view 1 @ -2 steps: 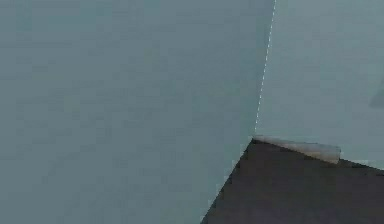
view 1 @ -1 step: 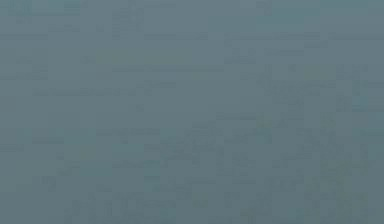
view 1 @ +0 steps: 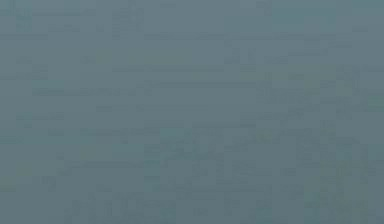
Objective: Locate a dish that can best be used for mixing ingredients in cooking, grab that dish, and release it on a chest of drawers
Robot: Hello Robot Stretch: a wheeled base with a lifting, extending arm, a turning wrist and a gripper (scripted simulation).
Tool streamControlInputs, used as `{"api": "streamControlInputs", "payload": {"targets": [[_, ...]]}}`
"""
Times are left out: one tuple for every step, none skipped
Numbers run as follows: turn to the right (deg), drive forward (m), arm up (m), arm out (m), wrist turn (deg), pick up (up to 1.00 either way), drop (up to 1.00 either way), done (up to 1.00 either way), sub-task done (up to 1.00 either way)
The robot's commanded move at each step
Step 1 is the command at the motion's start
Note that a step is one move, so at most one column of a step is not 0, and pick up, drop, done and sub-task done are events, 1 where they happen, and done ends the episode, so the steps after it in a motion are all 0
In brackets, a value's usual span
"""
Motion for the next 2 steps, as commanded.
{"api": "streamControlInputs", "payload": {"targets": [[0.0, 0.05, 0.00, 0.00, 0.0, 0.00, 0.00, 0.00, 0.00], [45.0, 0.00, 0.00, 0.00, 0.0, 0.00, 0.00, 0.00, 0.00]]}}
